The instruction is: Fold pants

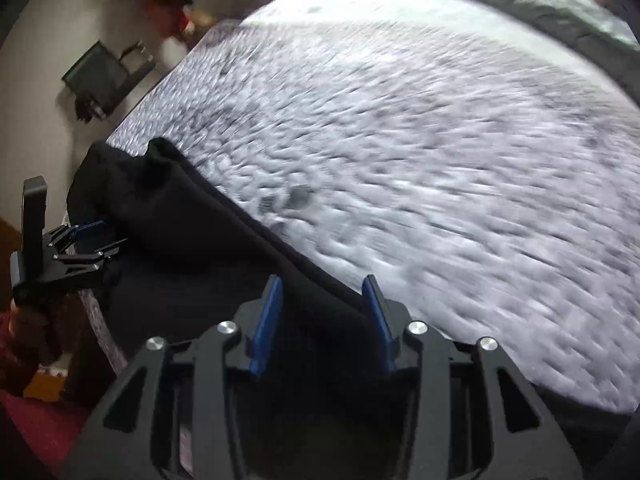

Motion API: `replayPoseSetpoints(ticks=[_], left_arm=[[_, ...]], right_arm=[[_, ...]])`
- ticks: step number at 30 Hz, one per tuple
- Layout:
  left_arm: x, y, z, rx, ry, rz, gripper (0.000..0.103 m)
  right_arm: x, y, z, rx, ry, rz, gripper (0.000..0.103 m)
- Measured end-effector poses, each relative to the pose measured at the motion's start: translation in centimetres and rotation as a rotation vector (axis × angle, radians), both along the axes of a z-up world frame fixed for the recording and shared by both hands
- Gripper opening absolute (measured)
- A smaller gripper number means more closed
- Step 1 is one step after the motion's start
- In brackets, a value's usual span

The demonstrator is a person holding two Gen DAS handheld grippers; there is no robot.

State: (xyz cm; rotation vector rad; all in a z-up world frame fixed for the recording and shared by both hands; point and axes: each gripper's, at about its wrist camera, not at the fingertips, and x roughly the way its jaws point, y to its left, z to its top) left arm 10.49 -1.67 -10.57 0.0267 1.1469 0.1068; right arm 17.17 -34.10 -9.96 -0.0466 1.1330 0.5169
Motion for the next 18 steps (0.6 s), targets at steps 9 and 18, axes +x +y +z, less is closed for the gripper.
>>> replayPoseSetpoints(ticks=[9, 18], left_arm=[[-1.0, -7.9, 1.3, -0.036, -0.034, -0.198, 0.083], [-0.1, -11.5, -1.8, -0.007, -0.011, -0.212, 0.086]], right_arm=[[-6.6, -20.4, 0.7, -0.124, 0.008, -0.438, 0.045], [-10.8, -29.1, -2.2, -0.145, 0.060, -0.670, 0.059]])
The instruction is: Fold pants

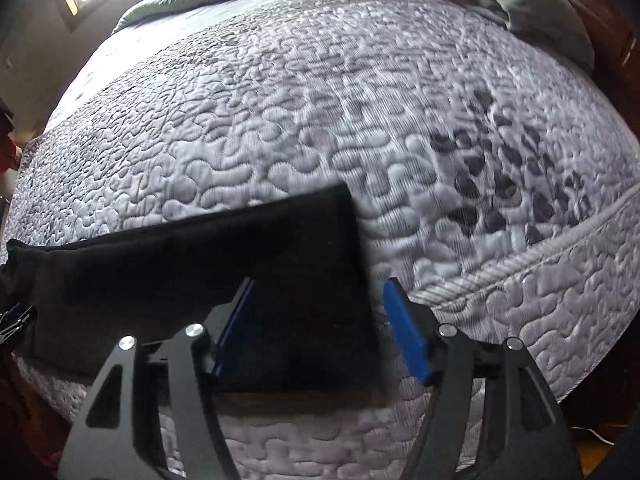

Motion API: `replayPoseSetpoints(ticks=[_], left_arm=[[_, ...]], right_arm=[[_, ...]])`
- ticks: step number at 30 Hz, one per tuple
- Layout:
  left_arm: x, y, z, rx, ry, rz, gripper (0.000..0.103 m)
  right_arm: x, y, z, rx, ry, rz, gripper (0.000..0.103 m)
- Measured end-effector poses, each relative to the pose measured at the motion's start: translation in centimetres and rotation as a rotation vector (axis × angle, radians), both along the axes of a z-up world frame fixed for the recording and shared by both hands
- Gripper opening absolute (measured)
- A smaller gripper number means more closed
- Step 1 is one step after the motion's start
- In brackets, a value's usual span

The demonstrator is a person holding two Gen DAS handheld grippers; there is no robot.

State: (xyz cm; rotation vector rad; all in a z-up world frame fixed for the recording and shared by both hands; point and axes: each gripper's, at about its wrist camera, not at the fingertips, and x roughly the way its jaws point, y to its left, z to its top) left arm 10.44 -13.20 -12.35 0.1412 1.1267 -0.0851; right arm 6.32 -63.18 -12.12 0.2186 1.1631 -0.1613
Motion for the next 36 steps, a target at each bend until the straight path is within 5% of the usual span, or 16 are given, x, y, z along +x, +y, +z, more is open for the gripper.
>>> replayPoseSetpoints(ticks=[1, 4, 7, 9, 11, 14, 16, 24, 36], left_arm=[[0.1, 0.0, 0.0, -0.001, -0.001, 0.004, 0.086], [0.1, 0.1, 0.1, -0.006, 0.007, 0.003, 0.087], [0.2, 0.3, 0.3, -0.017, 0.024, 0.013, 0.087], [0.2, 0.7, 0.4, -0.031, 0.030, 0.033, 0.086], [0.3, 0.8, 0.4, -0.038, 0.034, 0.039, 0.086], [0.2, 0.8, 0.5, -0.036, 0.035, 0.040, 0.086], [0.0, 0.8, 0.6, -0.042, 0.033, 0.044, 0.086], [0.6, -0.2, -0.3, 0.010, -0.020, 0.042, 0.089], [-1.0, -1.5, 2.0, -0.059, -0.026, 0.027, 0.089]], right_arm=[[-0.1, -0.1, -0.3, 0.012, -0.002, 0.007, 0.050], [0.3, 0.7, -0.7, -0.006, -0.006, 0.043, 0.051], [1.4, 1.1, -0.1, -0.018, -0.052, 0.050, 0.070], [2.3, 0.9, 0.4, -0.011, -0.080, 0.036, 0.074], [3.3, 0.7, 0.3, 0.015, -0.081, 0.049, 0.063], [4.4, 0.7, -0.1, -0.003, -0.039, 0.073, 0.014], [4.4, 0.5, 0.1, 0.008, -0.046, 0.078, 0.006], [3.8, -2.0, -0.4, 0.064, -0.076, -0.024, 0.006], [-3.2, 0.0, 2.1, 0.073, -0.058, -0.137, 0.052]])
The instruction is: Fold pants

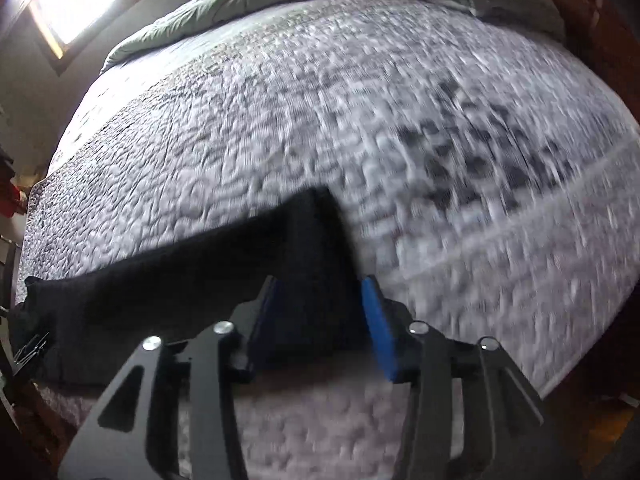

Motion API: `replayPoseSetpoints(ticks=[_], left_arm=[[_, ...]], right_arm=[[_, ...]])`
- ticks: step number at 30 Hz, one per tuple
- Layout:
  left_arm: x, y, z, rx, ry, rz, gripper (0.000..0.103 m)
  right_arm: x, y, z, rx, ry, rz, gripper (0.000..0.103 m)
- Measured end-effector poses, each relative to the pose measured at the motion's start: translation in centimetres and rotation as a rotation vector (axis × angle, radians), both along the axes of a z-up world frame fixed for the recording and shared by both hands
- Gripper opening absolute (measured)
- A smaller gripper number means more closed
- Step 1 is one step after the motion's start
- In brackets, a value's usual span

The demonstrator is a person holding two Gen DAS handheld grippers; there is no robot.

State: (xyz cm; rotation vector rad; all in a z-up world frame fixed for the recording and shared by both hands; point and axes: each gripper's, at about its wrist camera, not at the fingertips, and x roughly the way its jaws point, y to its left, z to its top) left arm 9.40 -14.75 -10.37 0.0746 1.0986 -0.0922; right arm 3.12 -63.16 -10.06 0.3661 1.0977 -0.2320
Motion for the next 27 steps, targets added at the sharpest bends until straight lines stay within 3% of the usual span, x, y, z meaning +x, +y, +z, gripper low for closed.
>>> replayPoseSetpoints(ticks=[3, 8, 14, 15, 16, 17, 19, 25, 27], left_arm=[[-0.3, -1.3, -0.3, -0.012, 0.020, -0.034, 0.089], [-0.7, -1.8, -1.3, -0.026, 0.065, -0.049, 0.089], [-0.9, 0.1, -1.1, -0.018, 0.067, -0.005, 0.089], [-0.8, 0.5, -1.1, -0.017, 0.069, 0.006, 0.089], [-0.8, 0.8, -1.1, -0.018, 0.070, 0.015, 0.089], [-0.7, 1.0, -1.2, -0.018, 0.071, 0.021, 0.089], [-0.6, 1.6, -1.2, -0.007, 0.069, 0.033, 0.089], [0.1, 3.5, 0.0, 0.011, 0.013, 0.089, 0.089], [0.3, 4.0, 0.0, 0.037, -0.008, 0.102, 0.089]], right_arm=[[-2.3, 0.5, -1.1, 0.086, 0.036, -0.067, 0.060], [-2.5, 0.5, -4.1, 0.290, 0.011, -0.097, 0.061], [-0.2, -0.5, -5.7, 0.346, -0.066, -0.119, 0.060], [0.1, -0.6, -5.7, 0.347, -0.087, -0.119, 0.045], [0.2, -0.7, -5.5, 0.345, -0.105, -0.117, 0.019], [0.3, -0.9, -5.5, 0.377, -0.129, -0.106, 0.011], [0.4, -1.5, -4.8, 0.470, -0.188, -0.098, 0.011], [-0.7, -1.5, 2.3, 0.443, -0.365, -0.039, 0.010], [-1.1, -2.2, 2.8, 0.429, -0.369, -0.071, 0.010]])
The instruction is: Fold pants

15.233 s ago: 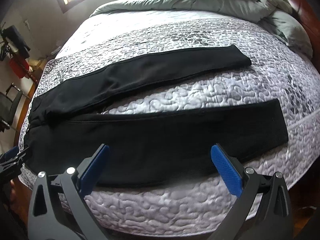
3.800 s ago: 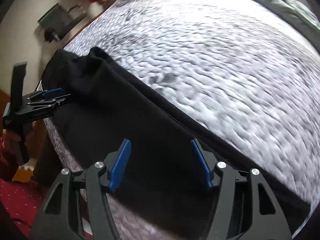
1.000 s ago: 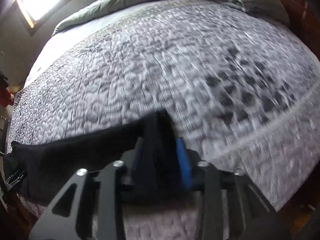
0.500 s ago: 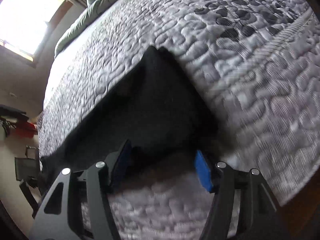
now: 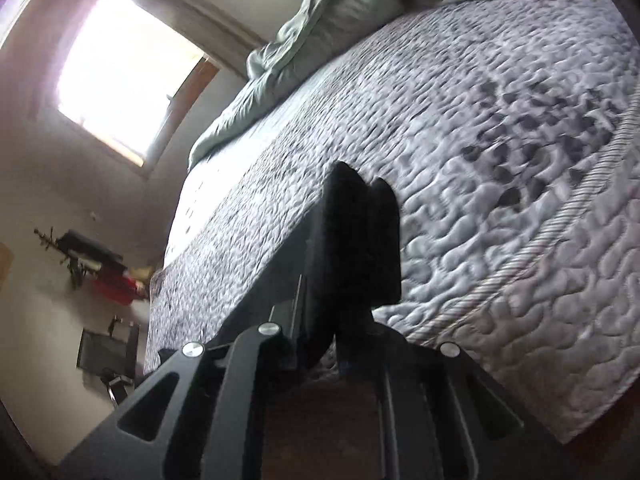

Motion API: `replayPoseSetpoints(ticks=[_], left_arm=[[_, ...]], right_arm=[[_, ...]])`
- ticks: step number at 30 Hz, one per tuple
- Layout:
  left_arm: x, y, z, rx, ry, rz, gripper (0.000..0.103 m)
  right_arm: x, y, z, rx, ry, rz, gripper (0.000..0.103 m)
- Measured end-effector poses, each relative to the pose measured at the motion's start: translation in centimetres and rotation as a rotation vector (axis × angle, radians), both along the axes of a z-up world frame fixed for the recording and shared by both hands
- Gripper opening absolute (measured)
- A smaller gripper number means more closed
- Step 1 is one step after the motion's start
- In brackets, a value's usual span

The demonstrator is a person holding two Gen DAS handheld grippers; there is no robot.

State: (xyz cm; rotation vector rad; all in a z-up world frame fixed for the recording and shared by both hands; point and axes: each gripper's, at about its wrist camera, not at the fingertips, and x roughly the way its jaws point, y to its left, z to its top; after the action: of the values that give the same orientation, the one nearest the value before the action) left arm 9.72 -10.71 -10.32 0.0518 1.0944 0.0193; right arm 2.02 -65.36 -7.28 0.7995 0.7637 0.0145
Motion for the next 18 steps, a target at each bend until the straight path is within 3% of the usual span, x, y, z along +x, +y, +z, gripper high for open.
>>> replayPoseSetpoints(ticks=[1, 4, 5, 8, 13, 18], left_arm=[[0.3, 0.2, -0.3, 0.004, 0.002, 0.005, 0.089], [1.4, 0.9, -2.7, -0.005, 0.053, 0.011, 0.093], [1.4, 0.9, -2.9, 0.003, 0.025, 0.008, 0.096], [1.4, 0.8, -2.6, 0.006, 0.022, 0.009, 0.095], [1.0, 2.0, -1.3, -0.047, 0.064, 0.024, 0.094], [-0.4, 3.2, -0.1, -0.023, 0.052, 0.029, 0.095]], right_arm=[[0.1, -0.2, -0.3, -0.020, 0.024, -0.011, 0.010], [1.5, -0.3, -4.0, -0.072, 0.211, -0.022, 0.010], [1.7, -0.2, -5.4, -0.087, 0.264, -0.031, 0.010], [2.0, 0.2, -7.1, -0.092, 0.315, -0.052, 0.010], [2.3, 2.0, -3.1, -0.154, 0.260, -0.056, 0.010], [3.6, 8.6, 3.4, -0.307, 0.175, 0.052, 0.010]])
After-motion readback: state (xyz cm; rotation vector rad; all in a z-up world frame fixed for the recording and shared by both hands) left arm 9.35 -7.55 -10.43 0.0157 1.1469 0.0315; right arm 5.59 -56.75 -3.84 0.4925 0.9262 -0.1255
